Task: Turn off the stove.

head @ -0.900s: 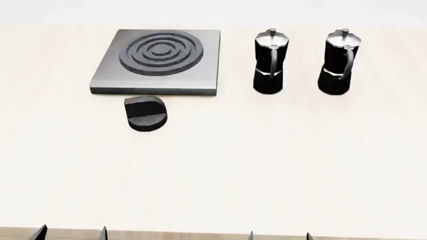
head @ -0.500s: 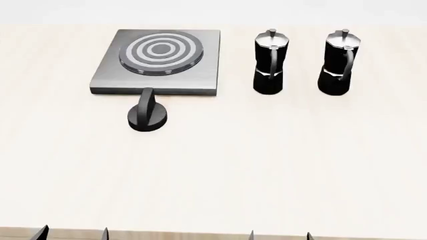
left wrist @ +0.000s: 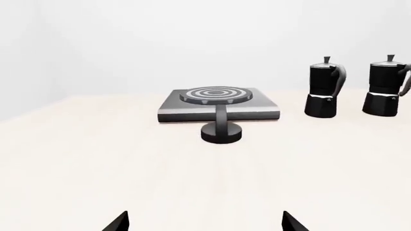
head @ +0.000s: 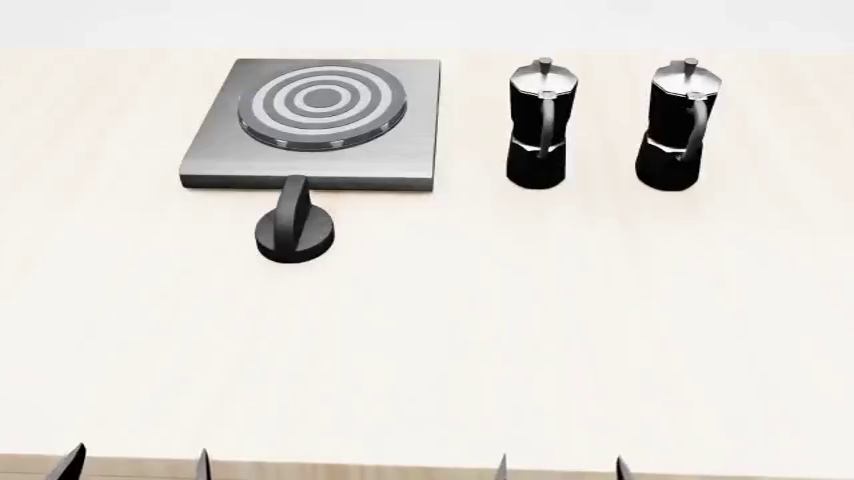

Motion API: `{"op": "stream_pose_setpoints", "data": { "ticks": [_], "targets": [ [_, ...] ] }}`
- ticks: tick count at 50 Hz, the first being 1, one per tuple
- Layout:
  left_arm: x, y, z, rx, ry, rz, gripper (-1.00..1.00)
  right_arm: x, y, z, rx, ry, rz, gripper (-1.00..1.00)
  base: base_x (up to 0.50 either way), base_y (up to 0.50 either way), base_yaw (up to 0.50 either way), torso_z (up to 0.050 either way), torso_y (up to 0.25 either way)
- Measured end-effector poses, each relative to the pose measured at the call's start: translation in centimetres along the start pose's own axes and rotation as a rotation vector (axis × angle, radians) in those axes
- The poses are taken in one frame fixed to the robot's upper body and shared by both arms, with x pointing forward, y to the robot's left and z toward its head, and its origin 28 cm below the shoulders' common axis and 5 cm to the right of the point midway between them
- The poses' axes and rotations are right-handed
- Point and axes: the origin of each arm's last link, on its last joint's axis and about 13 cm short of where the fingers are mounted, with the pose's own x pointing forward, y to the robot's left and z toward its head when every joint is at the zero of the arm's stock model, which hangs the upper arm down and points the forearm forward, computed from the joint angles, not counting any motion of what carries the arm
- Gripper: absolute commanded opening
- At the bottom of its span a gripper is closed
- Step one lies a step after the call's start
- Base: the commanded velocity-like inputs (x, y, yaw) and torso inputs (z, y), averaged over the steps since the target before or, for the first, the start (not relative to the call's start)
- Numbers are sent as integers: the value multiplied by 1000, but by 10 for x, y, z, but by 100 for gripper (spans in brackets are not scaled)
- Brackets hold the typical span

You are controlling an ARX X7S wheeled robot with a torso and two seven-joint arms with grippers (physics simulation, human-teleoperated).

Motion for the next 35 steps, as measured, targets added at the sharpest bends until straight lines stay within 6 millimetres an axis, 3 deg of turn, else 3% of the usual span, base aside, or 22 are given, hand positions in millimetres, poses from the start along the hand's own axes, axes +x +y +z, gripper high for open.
{"op": "stream_pose_setpoints", "data": {
  "ticks": [35],
  "targets": [
    [-19,2,40,53,-222,-14,100,-18,3,52,-125,-148,-37,100,0,0,0,0,0]
  ]
}}
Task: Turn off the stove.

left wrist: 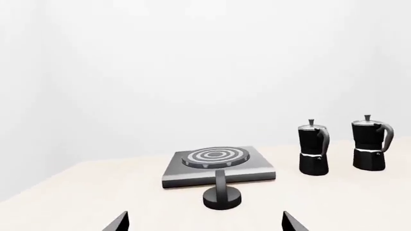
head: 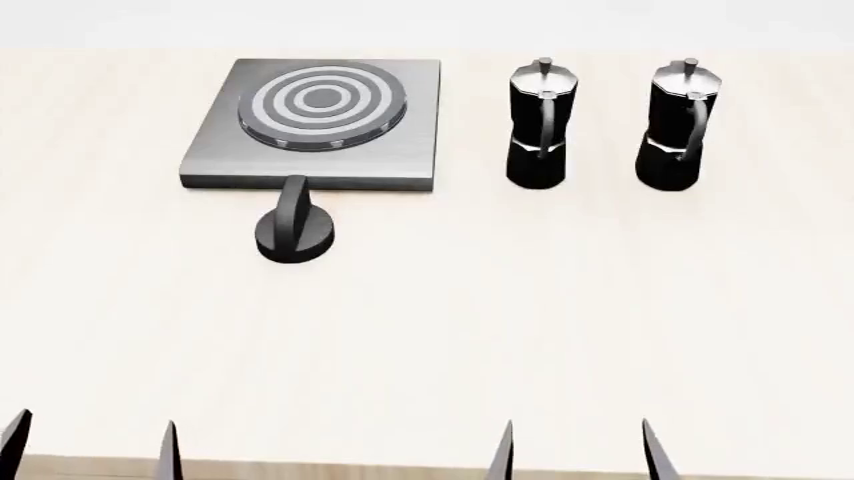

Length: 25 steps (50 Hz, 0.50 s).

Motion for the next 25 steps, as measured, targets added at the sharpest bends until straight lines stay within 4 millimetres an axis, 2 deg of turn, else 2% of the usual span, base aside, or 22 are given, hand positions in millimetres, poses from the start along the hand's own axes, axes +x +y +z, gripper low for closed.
{"op": "stream_pose_setpoints", "data": {
  "ticks": [25],
  "targets": [
    [1,4,37,-36,-128,0,100,-5,1,25,-57,-96,-6,100,0,0,0,0,0]
  ]
}}
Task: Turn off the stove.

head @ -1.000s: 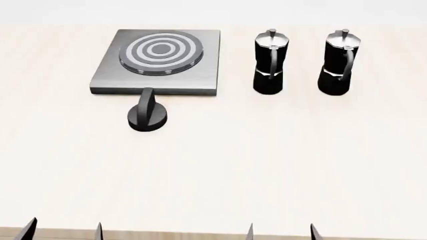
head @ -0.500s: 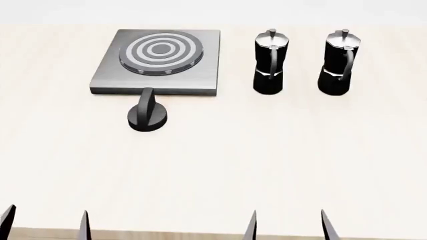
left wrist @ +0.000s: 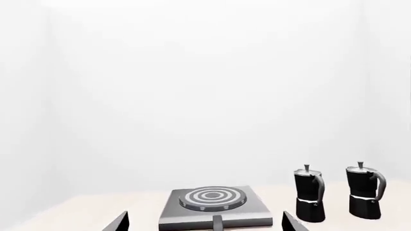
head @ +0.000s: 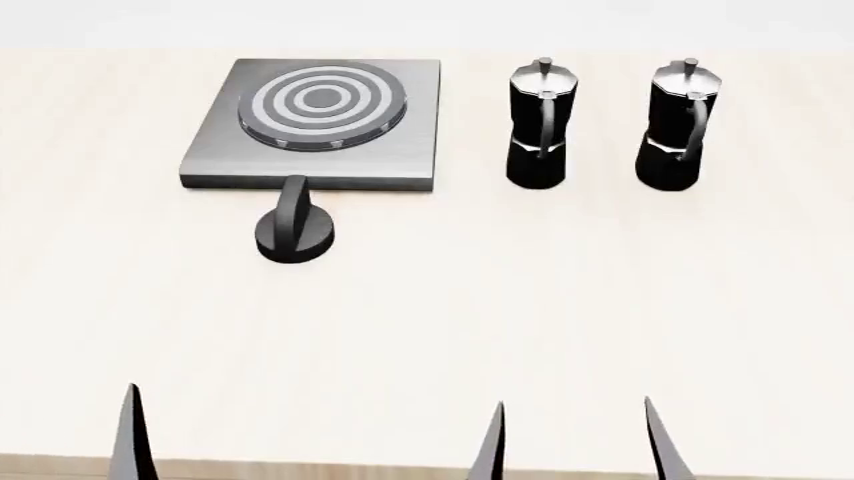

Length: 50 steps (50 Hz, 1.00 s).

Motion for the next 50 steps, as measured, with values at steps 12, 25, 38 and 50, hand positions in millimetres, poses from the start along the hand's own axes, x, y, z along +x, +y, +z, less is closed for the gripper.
{"op": "stream_pose_setpoints", "data": {
  "ticks": [12,25,38,50],
  "targets": [
    [0,0,11,-14,-34,0,100,-2,-1,7,-6,-33,-3,100,0,0,0,0,0],
    [0,0,17,-23,-49,-1,100,-3,-2,11,9,-54,-2,100,0,0,0,0,0],
    [0,0,18,-27,-54,4,100,-4,-2,13,23,-77,3,100,0,0,0,0,0],
    [0,0,18,-30,-57,5,100,-4,-3,14,36,-90,1,100,5,0,0,0,0]
  ]
}}
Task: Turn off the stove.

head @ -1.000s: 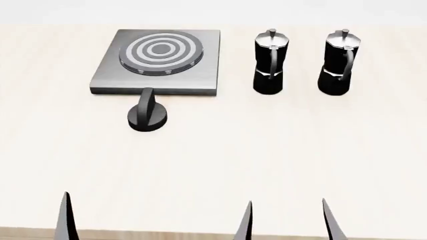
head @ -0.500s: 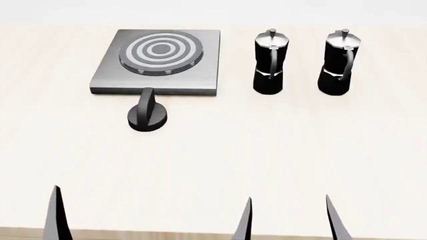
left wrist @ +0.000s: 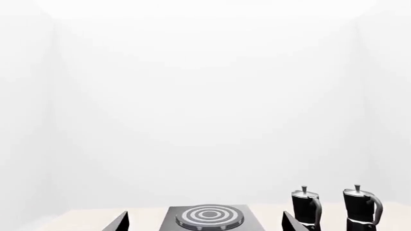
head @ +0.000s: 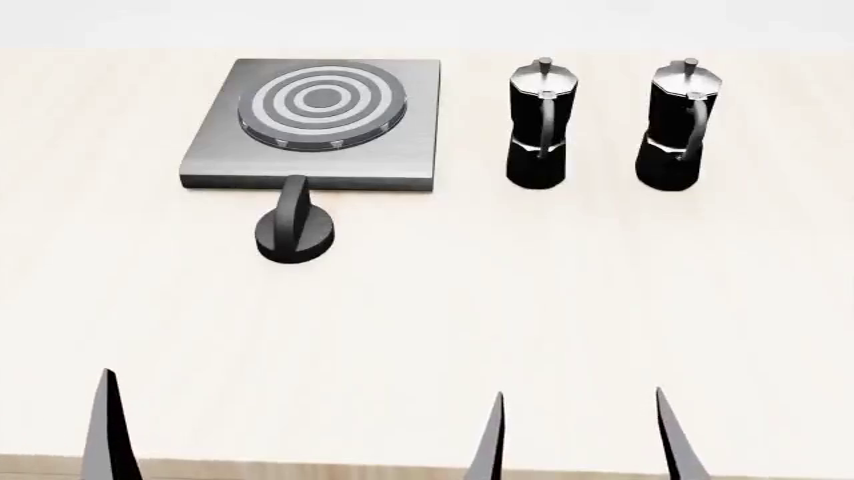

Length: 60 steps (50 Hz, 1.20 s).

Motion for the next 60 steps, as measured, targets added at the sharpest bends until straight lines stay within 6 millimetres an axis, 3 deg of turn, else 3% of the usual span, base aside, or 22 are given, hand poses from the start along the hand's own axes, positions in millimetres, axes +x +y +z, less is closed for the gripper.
{"op": "stream_pose_setpoints", "data": {
  "ticks": [60],
  "targets": [
    [-1,0,-1,7,-6,10,100,-1,0,0,25,-10,-8,100,165,0,0,0,0]
  ]
}}
